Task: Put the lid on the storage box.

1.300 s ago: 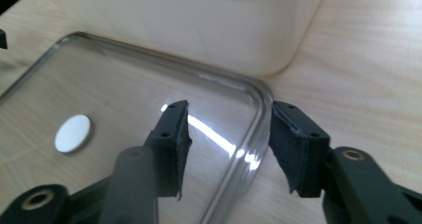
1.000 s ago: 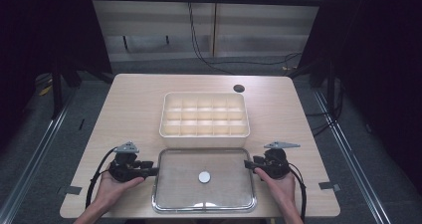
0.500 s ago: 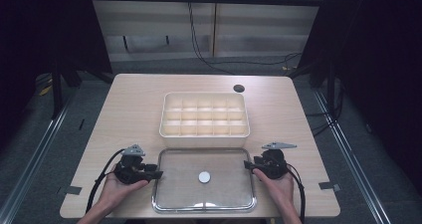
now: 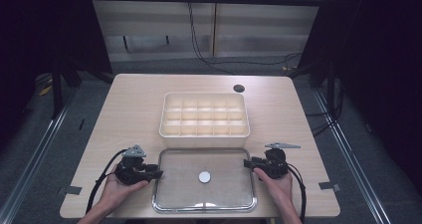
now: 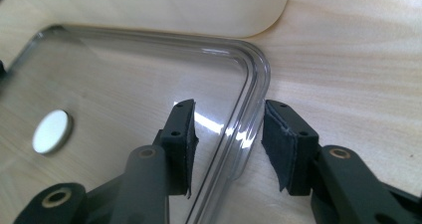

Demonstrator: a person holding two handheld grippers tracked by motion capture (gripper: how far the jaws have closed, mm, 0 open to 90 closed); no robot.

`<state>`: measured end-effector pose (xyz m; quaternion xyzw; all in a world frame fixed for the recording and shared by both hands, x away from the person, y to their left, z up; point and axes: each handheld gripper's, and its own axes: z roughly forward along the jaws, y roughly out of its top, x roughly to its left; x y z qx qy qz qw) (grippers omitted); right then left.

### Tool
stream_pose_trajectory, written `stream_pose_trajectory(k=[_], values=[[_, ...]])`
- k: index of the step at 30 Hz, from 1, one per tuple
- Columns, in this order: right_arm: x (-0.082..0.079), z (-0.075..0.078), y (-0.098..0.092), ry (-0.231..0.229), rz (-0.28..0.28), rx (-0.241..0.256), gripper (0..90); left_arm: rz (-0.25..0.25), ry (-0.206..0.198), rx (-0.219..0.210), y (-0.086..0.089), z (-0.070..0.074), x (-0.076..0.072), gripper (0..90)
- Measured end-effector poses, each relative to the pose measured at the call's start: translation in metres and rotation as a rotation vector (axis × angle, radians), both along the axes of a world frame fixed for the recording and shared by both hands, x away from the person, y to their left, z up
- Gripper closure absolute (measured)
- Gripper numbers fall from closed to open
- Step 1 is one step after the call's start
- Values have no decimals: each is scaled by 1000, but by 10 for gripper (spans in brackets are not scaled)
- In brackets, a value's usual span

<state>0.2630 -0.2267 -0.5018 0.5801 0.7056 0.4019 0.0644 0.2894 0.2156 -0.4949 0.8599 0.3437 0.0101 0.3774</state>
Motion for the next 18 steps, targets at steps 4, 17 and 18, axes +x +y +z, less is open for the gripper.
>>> stream_pose_trajectory(k=[4, 17, 18], values=[[0, -1, -3, 39, -40, 97, 535, 14, -8, 11, -1, 0, 0, 631], [-3, -4, -15, 64, -85, 287, 527, 27, 0, 4, 0, 0, 0, 640], [-4, -4, -16, 61, -85, 292, 528, 26, 0, 6, 0, 0, 0, 641]])
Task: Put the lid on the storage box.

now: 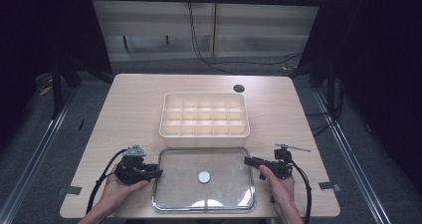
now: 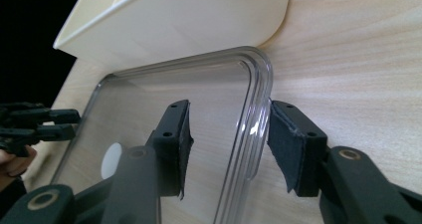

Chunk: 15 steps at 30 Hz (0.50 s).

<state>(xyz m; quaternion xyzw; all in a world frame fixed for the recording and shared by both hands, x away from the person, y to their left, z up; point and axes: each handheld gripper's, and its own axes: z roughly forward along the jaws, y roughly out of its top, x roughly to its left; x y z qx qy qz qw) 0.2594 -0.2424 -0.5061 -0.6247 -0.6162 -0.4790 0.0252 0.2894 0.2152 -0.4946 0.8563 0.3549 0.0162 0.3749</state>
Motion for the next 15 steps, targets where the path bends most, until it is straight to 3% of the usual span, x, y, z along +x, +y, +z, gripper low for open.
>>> stream_pose_trajectory(k=[5, 11, 12, 14, 15], values=[[-3, 1, -4, -3, -5, 53, 560, 10, 1, -2, 1, 0, -1, 642], [-4, 2, -4, -5, 8, 64, 569, 19, 9, -5, 4, 0, -1, 649], [-4, -1, -5, 14, -3, 129, 599, 21, 12, -13, 5, 0, -1, 649], [-5, -5, -2, 21, 37, 203, 656, 17, 21, -24, 5, -1, 0, 655], [-5, -4, 1, 20, 44, 191, 645, 17, 19, -21, 5, -1, 0, 656]])
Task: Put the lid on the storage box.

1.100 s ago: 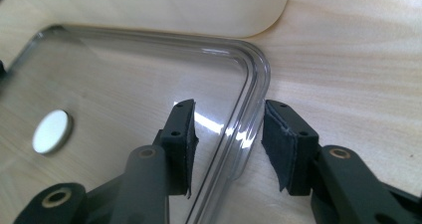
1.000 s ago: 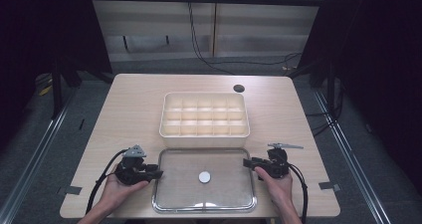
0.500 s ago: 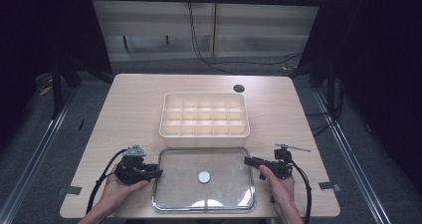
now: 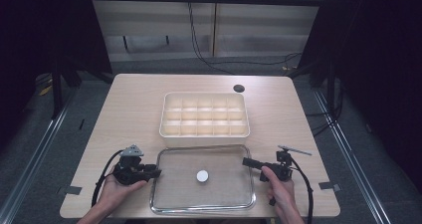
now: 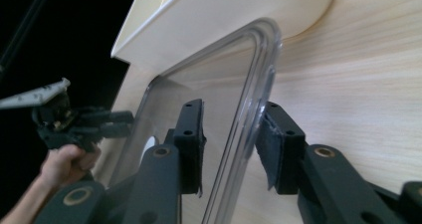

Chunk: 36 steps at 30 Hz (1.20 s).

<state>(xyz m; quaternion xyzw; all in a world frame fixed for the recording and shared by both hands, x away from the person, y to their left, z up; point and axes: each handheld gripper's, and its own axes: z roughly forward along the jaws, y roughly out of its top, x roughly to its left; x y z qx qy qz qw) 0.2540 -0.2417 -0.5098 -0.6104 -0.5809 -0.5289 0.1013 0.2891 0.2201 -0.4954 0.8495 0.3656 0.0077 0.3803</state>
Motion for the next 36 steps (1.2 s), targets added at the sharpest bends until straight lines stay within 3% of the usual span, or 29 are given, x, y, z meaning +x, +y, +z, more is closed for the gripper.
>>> stream_pose_trajectory(k=[2, 3, 9, 13, 18, 24, 32, 33, 36], values=[[0, 4, 7, -10, 1, -88, 610, 1, -2, 3, 0, 0, 0, 652], [1, 5, 8, -19, 10, -109, 624, 3, -3, 3, 0, 0, 0, 651], [4, 8, 5, -57, 59, -133, 670, 2, -6, -5, 0, -1, 1, 649], [6, 10, 7, -80, 87, -83, 671, 12, 1, -10, 1, -1, 3, 651], [7, 11, 6, -85, 100, -75, 696, 8, 8, -27, 1, -2, 4, 640], [2, 16, 5, -123, 74, -43, 738, 30, 17, -44, 3, -2, 6, 495], [-1, 19, 5, -143, 79, -47, 745, 26, 39, -76, 4, -2, 7, 380], [-1, 20, 5, -146, 82, -47, 746, 12, 60, -110, 2, -4, 8, 366], [-2, 22, 5, -152, 81, -58, 745, 3, 67, -124, 0, -5, 8, 367]])
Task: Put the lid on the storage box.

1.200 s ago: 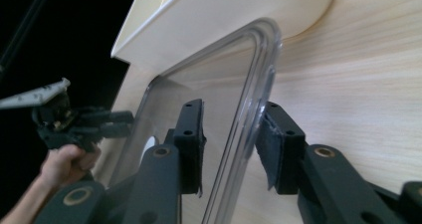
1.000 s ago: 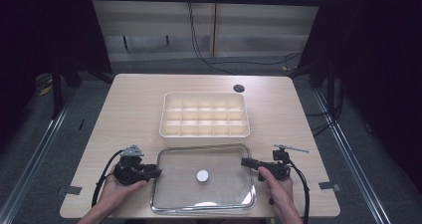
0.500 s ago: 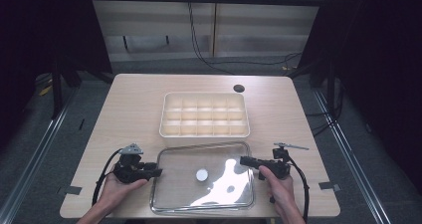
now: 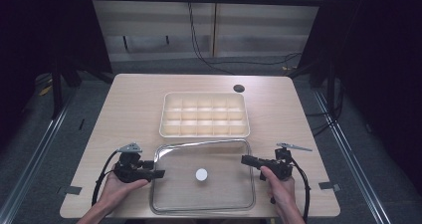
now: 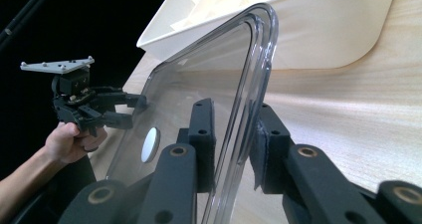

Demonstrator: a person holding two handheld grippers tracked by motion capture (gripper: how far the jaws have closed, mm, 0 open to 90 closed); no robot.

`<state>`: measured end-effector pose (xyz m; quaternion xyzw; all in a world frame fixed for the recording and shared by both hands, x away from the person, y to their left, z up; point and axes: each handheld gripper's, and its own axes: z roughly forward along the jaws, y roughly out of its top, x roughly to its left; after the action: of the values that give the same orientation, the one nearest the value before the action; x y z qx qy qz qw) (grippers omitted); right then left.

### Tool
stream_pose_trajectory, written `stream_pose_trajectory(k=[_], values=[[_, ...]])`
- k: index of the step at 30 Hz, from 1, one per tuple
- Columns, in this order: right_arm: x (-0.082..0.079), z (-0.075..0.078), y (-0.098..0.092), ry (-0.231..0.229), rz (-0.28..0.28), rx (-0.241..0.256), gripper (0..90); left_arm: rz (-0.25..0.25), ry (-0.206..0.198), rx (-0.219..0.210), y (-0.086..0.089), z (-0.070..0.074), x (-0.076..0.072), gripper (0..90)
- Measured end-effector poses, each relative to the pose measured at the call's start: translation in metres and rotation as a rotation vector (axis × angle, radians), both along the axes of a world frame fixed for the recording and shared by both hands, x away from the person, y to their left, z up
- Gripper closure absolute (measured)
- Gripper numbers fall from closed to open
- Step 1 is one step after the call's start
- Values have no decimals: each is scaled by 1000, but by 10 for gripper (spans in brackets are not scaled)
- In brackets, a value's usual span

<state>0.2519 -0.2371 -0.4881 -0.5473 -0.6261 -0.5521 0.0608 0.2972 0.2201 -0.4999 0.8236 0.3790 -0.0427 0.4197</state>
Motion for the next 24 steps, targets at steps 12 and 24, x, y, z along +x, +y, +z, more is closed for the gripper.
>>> stream_pose_trajectory(k=[12, 24], values=[[-2, 1, 1, 1, -6, -87, 707, -3, 4, -23, 3, 6, -2, 469], [-1, 6, 1, -32, 2, -111, 688, -6, -31, -84, 9, 19, -2, 558]])
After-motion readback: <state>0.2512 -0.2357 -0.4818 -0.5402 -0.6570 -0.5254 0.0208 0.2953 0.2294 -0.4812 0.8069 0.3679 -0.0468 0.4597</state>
